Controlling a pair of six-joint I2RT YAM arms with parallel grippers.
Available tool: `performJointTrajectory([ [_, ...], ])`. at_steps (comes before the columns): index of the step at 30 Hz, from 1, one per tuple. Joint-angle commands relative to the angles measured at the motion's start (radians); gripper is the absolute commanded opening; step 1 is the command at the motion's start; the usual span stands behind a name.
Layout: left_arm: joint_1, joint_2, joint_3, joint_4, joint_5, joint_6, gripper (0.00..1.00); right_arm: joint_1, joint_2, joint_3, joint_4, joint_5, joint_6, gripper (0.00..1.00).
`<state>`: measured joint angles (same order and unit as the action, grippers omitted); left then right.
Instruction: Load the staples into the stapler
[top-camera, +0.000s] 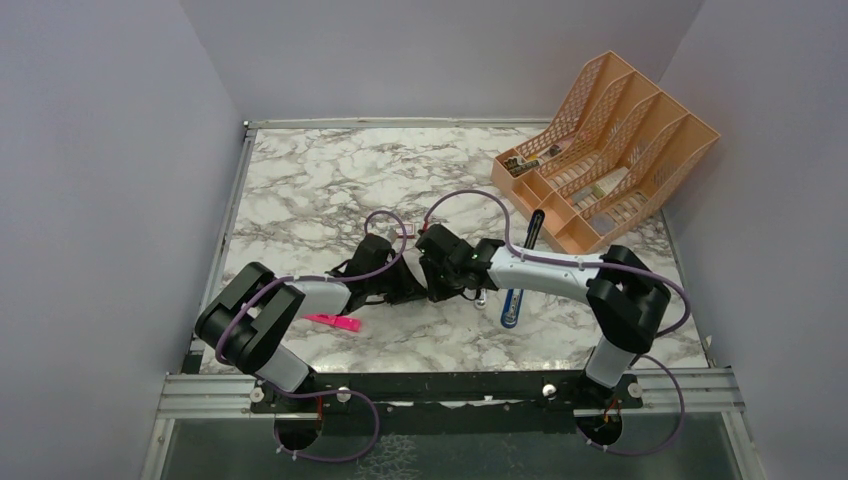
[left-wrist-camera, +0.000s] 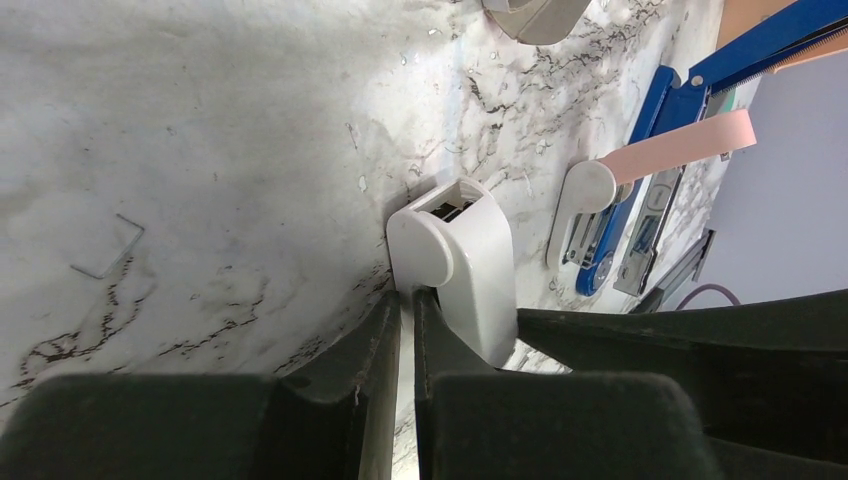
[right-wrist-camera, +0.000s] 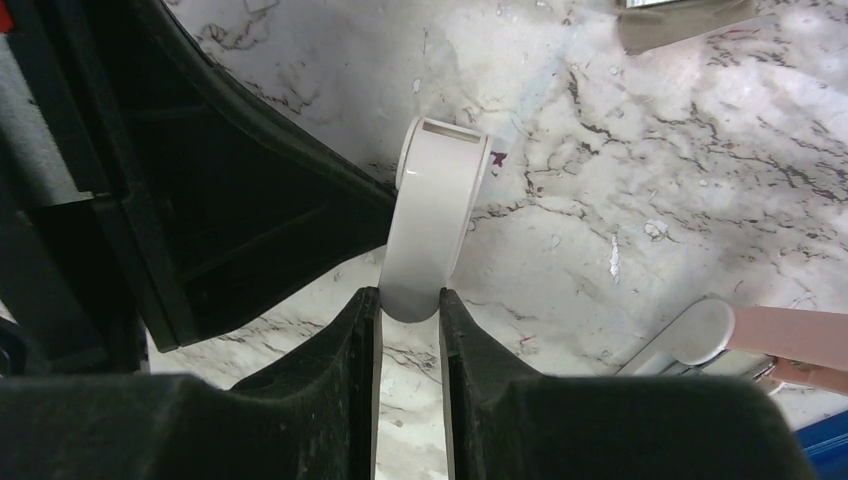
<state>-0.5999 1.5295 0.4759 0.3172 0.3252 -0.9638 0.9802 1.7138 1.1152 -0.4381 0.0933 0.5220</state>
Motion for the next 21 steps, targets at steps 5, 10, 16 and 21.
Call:
performJointTrajectory([
  [5,0.003,-0.002,-0.006,-0.055,-0.077,0.042,0.1,0.008,0.092,0.026,-0.044,0.031,0.02,0.28],
  [10,0.003,-0.015,-0.006,-0.056,-0.078,0.041,0.09,0.008,0.103,0.06,-0.073,0.051,0.027,0.27],
  [16,0.003,-0.06,0.009,-0.093,-0.106,0.05,0.13,0.008,0.015,0.063,-0.058,0.078,0.048,0.39],
  [21,0.003,-0.103,0.026,-0.148,-0.143,0.076,0.17,0.005,-0.047,0.054,-0.047,0.096,0.058,0.47],
])
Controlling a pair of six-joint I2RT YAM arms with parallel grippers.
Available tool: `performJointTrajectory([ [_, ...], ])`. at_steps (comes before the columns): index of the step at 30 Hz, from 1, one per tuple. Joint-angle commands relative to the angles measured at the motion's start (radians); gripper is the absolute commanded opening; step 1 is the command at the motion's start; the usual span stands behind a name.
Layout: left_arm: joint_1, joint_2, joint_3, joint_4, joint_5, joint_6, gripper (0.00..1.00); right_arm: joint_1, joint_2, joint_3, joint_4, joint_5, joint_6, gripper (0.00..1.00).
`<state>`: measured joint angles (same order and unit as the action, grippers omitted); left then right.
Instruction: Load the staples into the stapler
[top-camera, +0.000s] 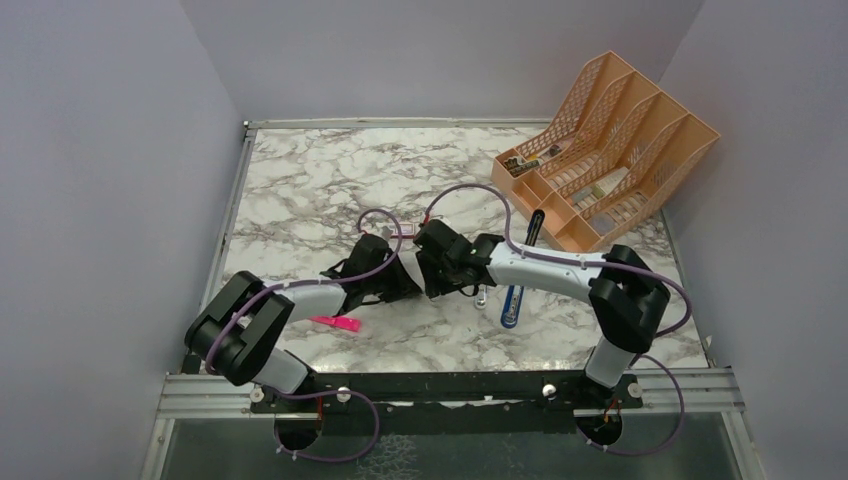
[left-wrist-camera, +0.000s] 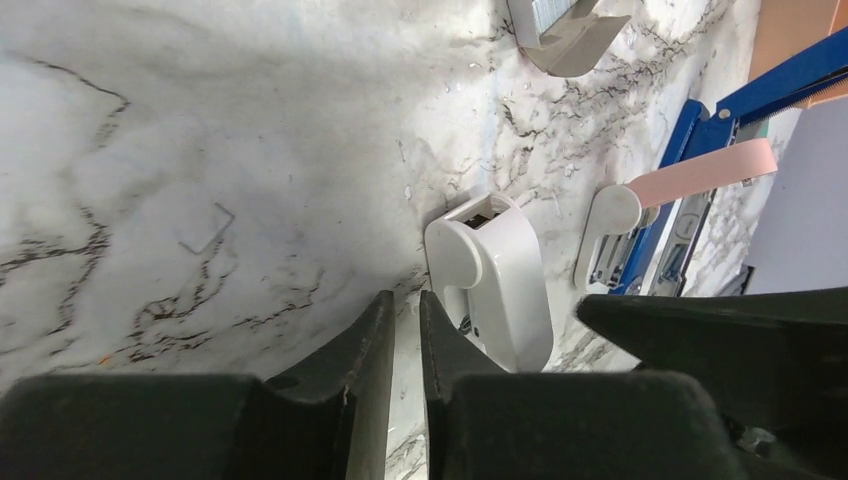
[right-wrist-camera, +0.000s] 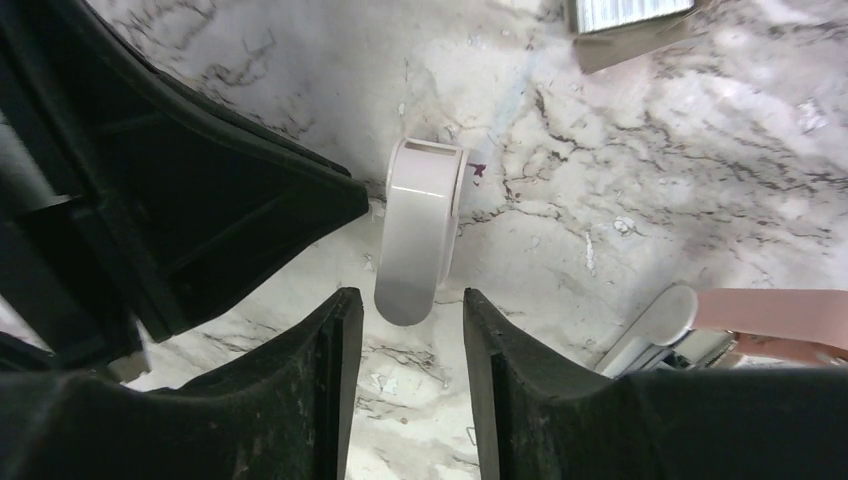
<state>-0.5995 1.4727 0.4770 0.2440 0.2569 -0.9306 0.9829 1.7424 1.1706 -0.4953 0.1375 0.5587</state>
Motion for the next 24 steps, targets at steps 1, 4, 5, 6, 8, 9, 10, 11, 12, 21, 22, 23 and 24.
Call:
performJointTrajectory([
  [1,0.003,-0.056,0.028,-0.086,-0.081,0.048,0.17,0.003,-0.082,-0.003,0.011,0.058,0.022,0.48],
  [4,0.003,-0.083,0.038,-0.113,-0.1,0.065,0.19,0.003,-0.09,-0.008,0.011,0.067,0.026,0.49],
  [5,0.003,-0.094,0.04,-0.119,-0.102,0.071,0.19,0.003,-0.09,-0.007,0.009,0.072,0.026,0.49],
  [6,0.003,-0.106,0.042,-0.124,-0.106,0.075,0.2,0.003,-0.09,-0.004,0.002,0.081,0.031,0.49],
  [8,0.003,-0.132,0.051,-0.138,-0.115,0.088,0.22,0.001,-0.098,-0.003,-0.008,0.107,0.036,0.49],
  [9,0.003,-0.147,0.054,-0.145,-0.12,0.095,0.23,-0.003,-0.108,-0.003,-0.011,0.119,0.04,0.49],
  [10,0.003,-0.164,0.058,-0.157,-0.126,0.101,0.24,-0.01,-0.121,-0.004,-0.014,0.132,0.043,0.49],
  [11,0.003,-0.184,0.063,-0.168,-0.134,0.106,0.26,-0.017,-0.136,-0.006,-0.016,0.148,0.045,0.49],
  [12,0.003,-0.203,0.068,-0.181,-0.143,0.111,0.27,-0.027,-0.151,-0.006,-0.022,0.164,0.049,0.49],
  [21,0.003,-0.352,0.165,-0.296,-0.16,0.204,0.58,-0.239,-0.286,-0.054,-0.061,0.232,0.058,0.54],
  [22,0.003,-0.353,0.179,-0.302,-0.147,0.215,0.6,-0.265,-0.291,-0.063,-0.061,0.224,0.057,0.55],
  [23,0.003,-0.352,0.193,-0.304,-0.131,0.226,0.62,-0.287,-0.295,-0.069,-0.057,0.215,0.054,0.57],
  [24,0.003,-0.345,0.21,-0.303,-0.109,0.235,0.64,-0.303,-0.297,-0.078,-0.051,0.208,0.046,0.59],
])
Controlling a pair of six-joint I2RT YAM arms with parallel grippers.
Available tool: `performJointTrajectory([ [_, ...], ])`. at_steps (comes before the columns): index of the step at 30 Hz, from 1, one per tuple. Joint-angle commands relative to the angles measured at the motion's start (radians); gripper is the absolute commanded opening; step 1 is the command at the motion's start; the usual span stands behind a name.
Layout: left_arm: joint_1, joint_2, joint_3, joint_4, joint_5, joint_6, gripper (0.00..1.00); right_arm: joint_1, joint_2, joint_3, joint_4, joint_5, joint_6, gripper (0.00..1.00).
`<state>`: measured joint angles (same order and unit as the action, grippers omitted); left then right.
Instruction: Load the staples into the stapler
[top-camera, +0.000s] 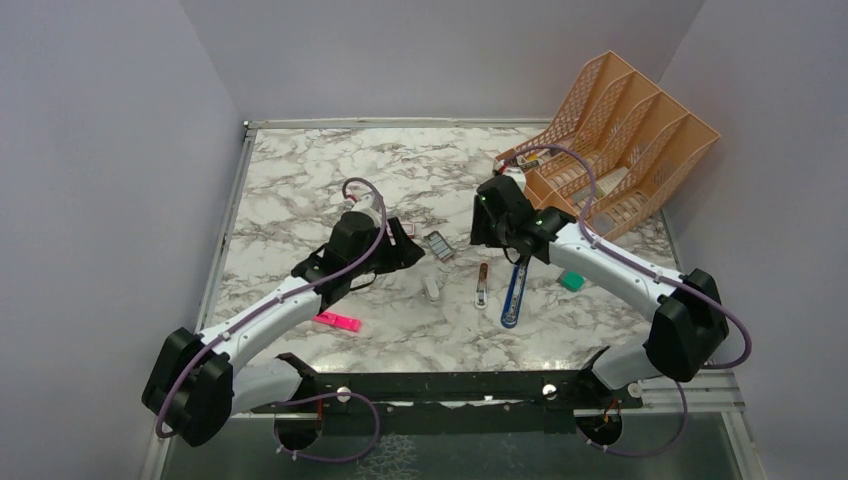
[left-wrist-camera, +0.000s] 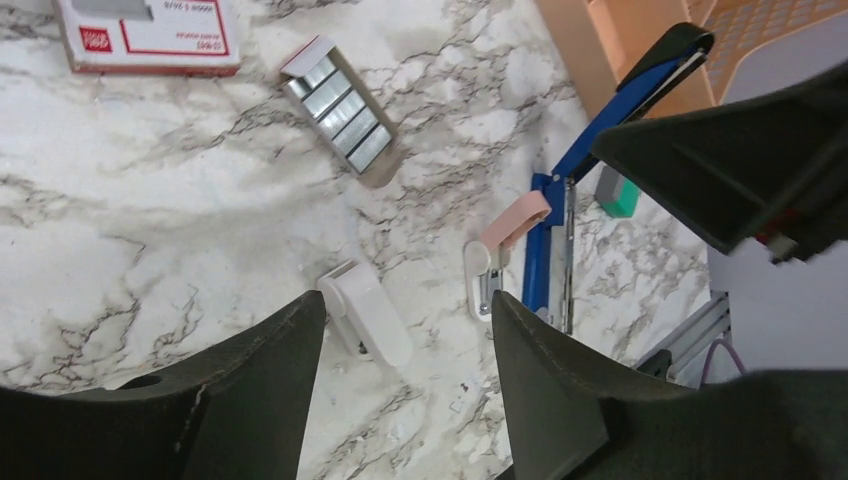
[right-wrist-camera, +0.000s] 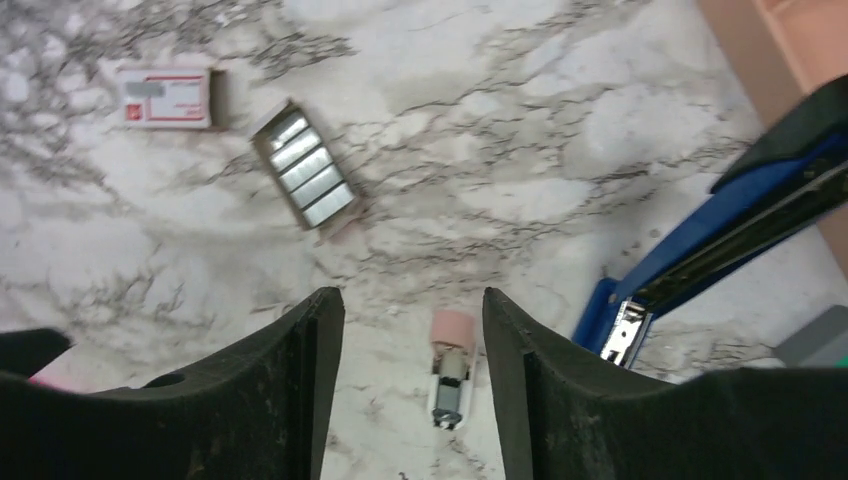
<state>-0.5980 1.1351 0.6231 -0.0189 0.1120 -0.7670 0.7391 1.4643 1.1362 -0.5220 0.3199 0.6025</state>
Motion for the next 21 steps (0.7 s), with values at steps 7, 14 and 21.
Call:
performJointTrajectory([
  [7,-0.008,0.122,0.145,0.015,0.17,0.061,0.73,-0.09,0.039,-0.071,0.008,-0.057,-0.021,0.63],
  [14,-0.071,0.296,0.219,0.073,0.168,0.018,0.66,-0.091,0.06,-0.091,0.027,-0.087,-0.039,0.62],
  [21,-0.156,0.461,0.264,0.094,0.157,0.028,0.38,-0.092,0.093,-0.097,0.055,-0.186,-0.083,0.48],
])
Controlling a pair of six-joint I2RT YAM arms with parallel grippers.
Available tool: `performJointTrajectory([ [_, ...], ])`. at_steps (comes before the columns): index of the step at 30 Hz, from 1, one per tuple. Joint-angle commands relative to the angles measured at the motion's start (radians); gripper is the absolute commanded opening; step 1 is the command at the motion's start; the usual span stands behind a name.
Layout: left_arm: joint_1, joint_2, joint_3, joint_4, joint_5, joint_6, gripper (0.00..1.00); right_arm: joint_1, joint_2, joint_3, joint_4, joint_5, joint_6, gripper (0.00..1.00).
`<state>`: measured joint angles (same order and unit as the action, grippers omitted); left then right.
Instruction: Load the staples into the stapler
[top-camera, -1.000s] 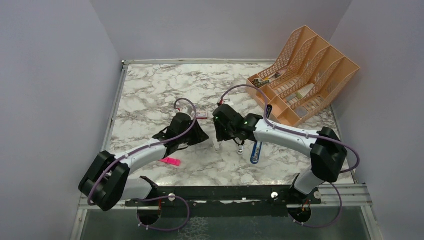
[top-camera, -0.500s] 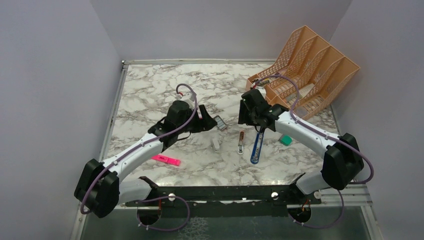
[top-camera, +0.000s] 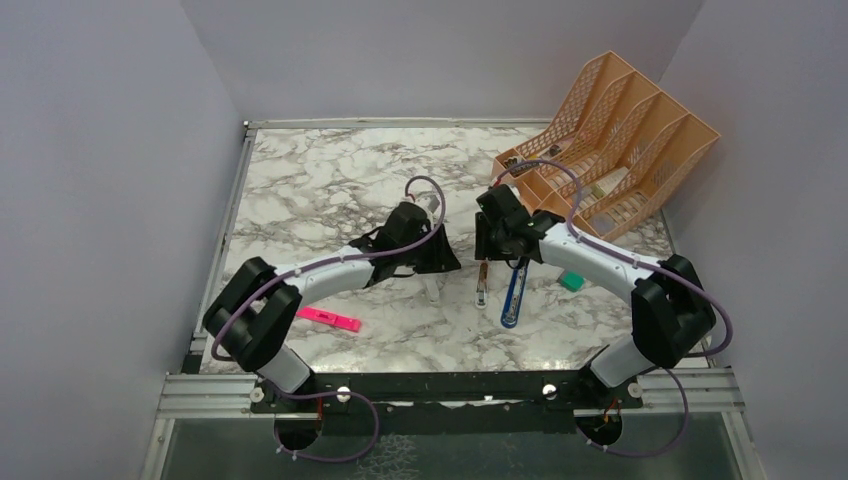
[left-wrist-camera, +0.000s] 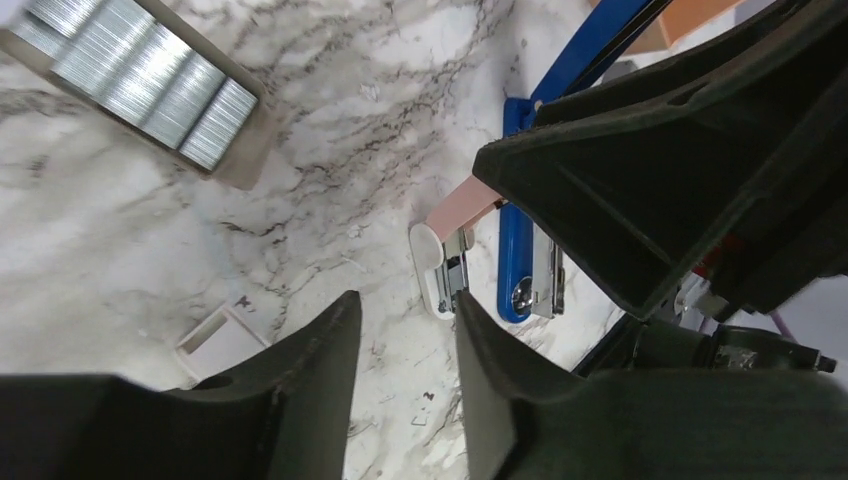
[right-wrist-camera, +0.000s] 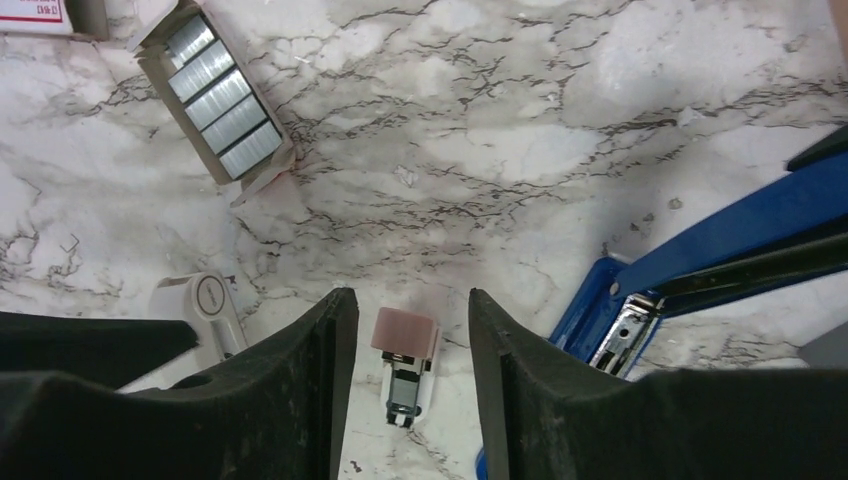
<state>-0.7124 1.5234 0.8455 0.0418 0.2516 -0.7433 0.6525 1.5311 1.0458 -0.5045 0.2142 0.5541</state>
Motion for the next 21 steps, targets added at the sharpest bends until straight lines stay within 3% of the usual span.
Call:
performJointTrajectory([
  [1,-0.055,0.091,0.043,0.036,0.013,0.004,0.37,-0.005,0.028,-0.008,0.04,-0.087,-0.034,0.48],
  [9,-0.114,0.196,0.041,0.06,-0.02,-0.013,0.35,-0.004,0.017,-0.035,0.045,-0.09,-0.036,0.47],
  [13,-0.119,0.245,0.035,0.125,0.024,-0.04,0.28,-0.005,0.012,-0.037,0.041,-0.095,-0.036,0.42],
  [21,-0.134,0.297,0.046,0.159,0.048,-0.064,0.24,-0.005,-0.015,-0.061,0.047,-0.107,-0.037,0.39],
])
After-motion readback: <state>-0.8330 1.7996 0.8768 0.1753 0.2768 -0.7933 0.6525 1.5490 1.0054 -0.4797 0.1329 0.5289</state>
